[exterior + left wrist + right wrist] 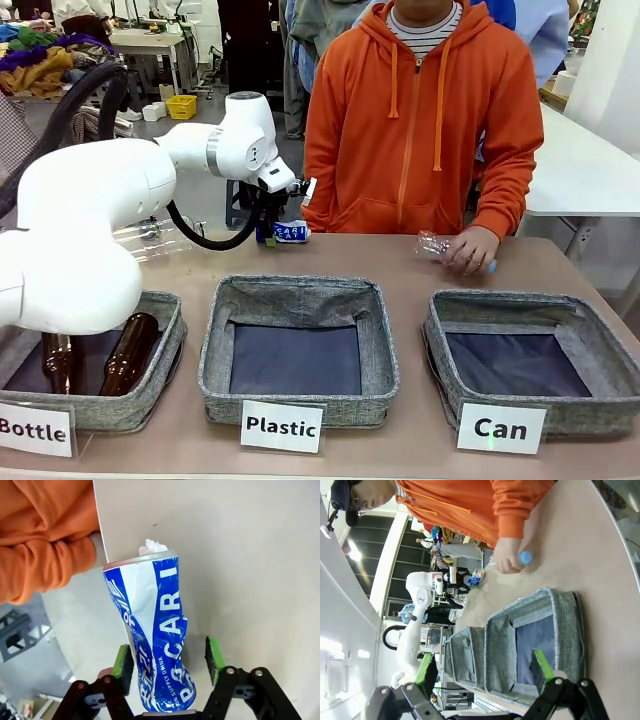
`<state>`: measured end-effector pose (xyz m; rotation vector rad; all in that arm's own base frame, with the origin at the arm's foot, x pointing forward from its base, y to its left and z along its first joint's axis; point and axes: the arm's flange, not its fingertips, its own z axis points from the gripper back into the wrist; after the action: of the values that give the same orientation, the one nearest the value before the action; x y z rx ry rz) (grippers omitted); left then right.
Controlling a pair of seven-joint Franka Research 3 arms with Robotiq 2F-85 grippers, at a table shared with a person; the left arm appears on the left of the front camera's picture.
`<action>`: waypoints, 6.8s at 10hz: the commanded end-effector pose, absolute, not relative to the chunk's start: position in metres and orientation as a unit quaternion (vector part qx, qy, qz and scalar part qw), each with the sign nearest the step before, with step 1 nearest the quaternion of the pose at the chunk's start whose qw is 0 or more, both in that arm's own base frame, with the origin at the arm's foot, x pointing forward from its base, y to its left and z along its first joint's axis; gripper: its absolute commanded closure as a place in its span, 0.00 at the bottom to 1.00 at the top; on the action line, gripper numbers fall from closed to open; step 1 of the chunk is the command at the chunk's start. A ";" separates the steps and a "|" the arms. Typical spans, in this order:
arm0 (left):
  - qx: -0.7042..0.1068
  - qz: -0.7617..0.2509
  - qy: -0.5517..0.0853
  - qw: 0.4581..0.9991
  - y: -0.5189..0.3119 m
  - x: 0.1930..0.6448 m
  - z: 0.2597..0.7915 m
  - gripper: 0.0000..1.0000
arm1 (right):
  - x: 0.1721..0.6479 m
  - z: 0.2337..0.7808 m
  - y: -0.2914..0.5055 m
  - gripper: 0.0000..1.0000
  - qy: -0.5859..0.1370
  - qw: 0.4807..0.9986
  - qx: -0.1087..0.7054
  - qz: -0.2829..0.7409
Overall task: Sort the can waste into the basket.
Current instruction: Pick up the can waste from the table and place it in the right Fabric basket.
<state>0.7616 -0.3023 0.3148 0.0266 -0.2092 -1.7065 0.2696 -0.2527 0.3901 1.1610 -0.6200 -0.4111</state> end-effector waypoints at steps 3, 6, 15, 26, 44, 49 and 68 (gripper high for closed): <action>0.026 -0.741 -0.092 0.664 -0.306 0.797 0.343 0.86 | 0.272 0.391 -0.254 0.00 -0.303 0.764 0.539 -0.182; 0.024 -0.719 -0.108 0.686 -0.239 0.754 0.438 1.00 | 0.272 0.391 -0.254 0.00 -0.303 0.764 0.539 -0.182; -0.142 -0.714 -0.217 0.651 0.049 0.504 0.597 1.00 | 0.272 0.391 -0.254 0.00 -0.303 0.764 0.539 -0.182; -0.363 -0.755 -0.101 0.536 0.119 0.606 0.583 0.73 | 0.272 0.391 -0.254 0.00 -0.303 0.764 0.539 -0.182; -0.305 -0.749 -0.362 0.463 -0.181 0.428 0.514 0.65 | 0.272 0.391 -0.254 0.00 -0.303 0.764 0.539 -0.182; -0.307 -0.778 -0.402 0.373 -0.405 0.408 0.493 0.65 | 0.220 0.448 -0.327 0.00 -0.226 0.805 0.500 -0.227; -0.171 -0.843 -0.263 0.437 -0.675 0.366 0.428 0.00 | 0.177 0.459 -0.365 0.00 -0.248 0.788 0.504 -0.253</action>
<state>0.3661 -0.6815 0.4197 -0.4074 -0.6862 -2.1275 0.1773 -0.3650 0.4590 1.0862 -0.5343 -0.5468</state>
